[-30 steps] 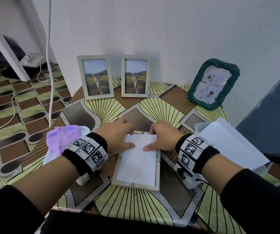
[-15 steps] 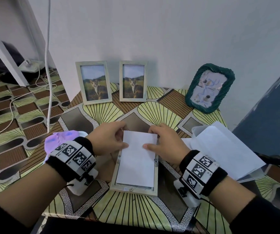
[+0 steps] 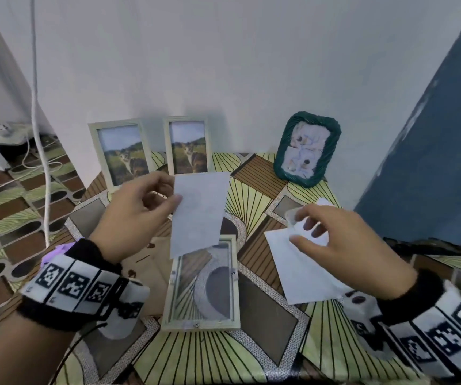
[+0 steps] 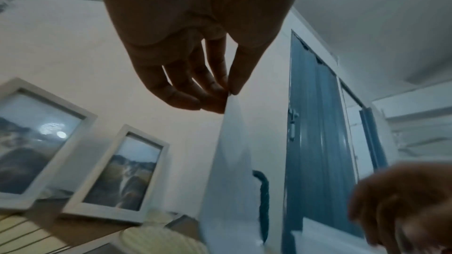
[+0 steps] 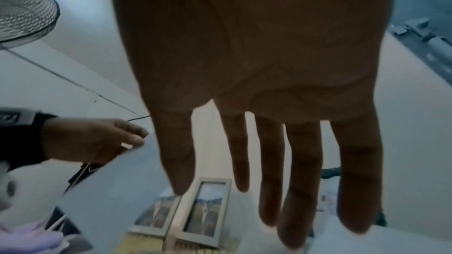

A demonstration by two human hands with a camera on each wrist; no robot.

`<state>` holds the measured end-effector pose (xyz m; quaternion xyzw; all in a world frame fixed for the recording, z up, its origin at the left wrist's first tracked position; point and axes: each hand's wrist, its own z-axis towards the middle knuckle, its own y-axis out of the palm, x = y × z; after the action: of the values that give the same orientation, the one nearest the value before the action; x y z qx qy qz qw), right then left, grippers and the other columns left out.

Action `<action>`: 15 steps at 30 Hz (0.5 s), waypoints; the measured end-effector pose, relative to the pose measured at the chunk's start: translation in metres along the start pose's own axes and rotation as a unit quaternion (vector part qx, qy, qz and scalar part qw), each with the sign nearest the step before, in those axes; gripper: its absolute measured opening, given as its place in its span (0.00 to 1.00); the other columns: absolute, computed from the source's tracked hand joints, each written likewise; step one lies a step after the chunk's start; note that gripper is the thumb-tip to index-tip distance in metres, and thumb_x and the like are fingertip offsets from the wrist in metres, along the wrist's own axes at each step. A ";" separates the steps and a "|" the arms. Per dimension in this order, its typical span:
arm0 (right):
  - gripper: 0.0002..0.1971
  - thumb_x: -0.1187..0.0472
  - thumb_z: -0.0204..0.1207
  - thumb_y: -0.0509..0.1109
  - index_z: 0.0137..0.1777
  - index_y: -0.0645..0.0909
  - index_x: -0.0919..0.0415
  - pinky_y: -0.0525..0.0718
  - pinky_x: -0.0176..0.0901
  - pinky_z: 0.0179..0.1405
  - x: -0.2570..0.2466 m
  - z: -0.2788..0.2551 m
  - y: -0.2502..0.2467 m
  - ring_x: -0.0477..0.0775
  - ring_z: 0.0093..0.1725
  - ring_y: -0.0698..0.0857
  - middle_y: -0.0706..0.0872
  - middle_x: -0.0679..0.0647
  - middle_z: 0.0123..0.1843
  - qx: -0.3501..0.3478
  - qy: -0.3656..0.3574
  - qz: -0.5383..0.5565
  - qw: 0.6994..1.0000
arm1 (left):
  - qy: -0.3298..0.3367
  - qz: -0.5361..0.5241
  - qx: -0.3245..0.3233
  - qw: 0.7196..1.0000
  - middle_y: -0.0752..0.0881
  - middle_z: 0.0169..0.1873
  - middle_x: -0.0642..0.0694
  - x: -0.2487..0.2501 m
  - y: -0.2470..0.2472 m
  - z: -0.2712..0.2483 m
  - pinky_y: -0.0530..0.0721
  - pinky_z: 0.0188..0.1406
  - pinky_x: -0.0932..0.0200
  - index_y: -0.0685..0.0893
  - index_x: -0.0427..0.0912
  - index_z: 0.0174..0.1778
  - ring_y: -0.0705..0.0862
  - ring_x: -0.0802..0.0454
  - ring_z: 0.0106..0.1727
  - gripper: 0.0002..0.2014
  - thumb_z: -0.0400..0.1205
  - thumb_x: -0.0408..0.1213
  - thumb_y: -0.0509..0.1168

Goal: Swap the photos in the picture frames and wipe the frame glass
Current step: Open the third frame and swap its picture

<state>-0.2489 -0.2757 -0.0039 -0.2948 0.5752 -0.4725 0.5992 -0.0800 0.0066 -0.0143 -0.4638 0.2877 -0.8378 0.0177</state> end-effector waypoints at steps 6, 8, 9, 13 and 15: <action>0.30 0.34 0.76 0.66 0.77 0.69 0.38 0.84 0.42 0.58 0.033 -0.034 0.006 0.37 0.53 0.83 0.83 0.38 0.59 -0.150 0.053 -0.094 0.983 | -0.022 -0.103 0.041 0.994 0.89 0.43 0.47 0.026 0.025 0.008 0.91 0.40 0.46 0.87 0.52 0.52 0.88 0.35 0.41 0.07 0.82 0.36 0.69; 0.23 0.40 0.78 0.68 0.73 0.75 0.40 0.85 0.37 0.52 0.042 -0.038 0.013 0.35 0.48 0.86 0.86 0.38 0.53 -0.147 0.057 -0.053 0.986 | -0.059 -0.130 0.019 0.990 0.89 0.41 0.47 0.029 0.040 0.010 0.90 0.36 0.54 0.87 0.49 0.52 0.91 0.42 0.39 0.07 0.81 0.34 0.70; 0.20 0.43 0.80 0.68 0.71 0.78 0.42 0.85 0.34 0.49 0.047 -0.041 0.015 0.34 0.46 0.87 0.87 0.38 0.51 -0.135 0.060 -0.021 0.989 | -0.081 -0.147 0.000 0.986 0.89 0.40 0.44 0.031 0.049 0.011 0.90 0.34 0.55 0.87 0.47 0.52 0.91 0.42 0.37 0.07 0.81 0.33 0.70; 0.14 0.53 0.80 0.71 0.65 0.84 0.47 0.89 0.42 0.48 0.064 -0.048 0.019 0.36 0.43 0.89 0.91 0.41 0.43 -0.053 0.068 0.117 0.989 | -0.146 -0.132 -0.081 0.977 0.90 0.39 0.37 0.026 0.082 0.016 0.91 0.34 0.49 0.85 0.41 0.51 0.91 0.41 0.36 0.06 0.80 0.31 0.71; 0.12 0.55 0.80 0.71 0.62 0.85 0.48 0.90 0.48 0.46 0.068 -0.051 0.018 0.40 0.42 0.90 0.92 0.43 0.42 -0.016 0.075 0.177 0.981 | -0.170 -0.096 -0.118 0.974 0.91 0.38 0.40 0.022 0.096 0.021 0.92 0.37 0.47 0.83 0.43 0.51 0.92 0.43 0.36 0.07 0.79 0.32 0.72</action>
<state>-0.3016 -0.3210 -0.0564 -0.1617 0.6690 -0.3700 0.6240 -0.0986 -0.0903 -0.0367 -0.6236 0.3313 -0.7047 -0.0689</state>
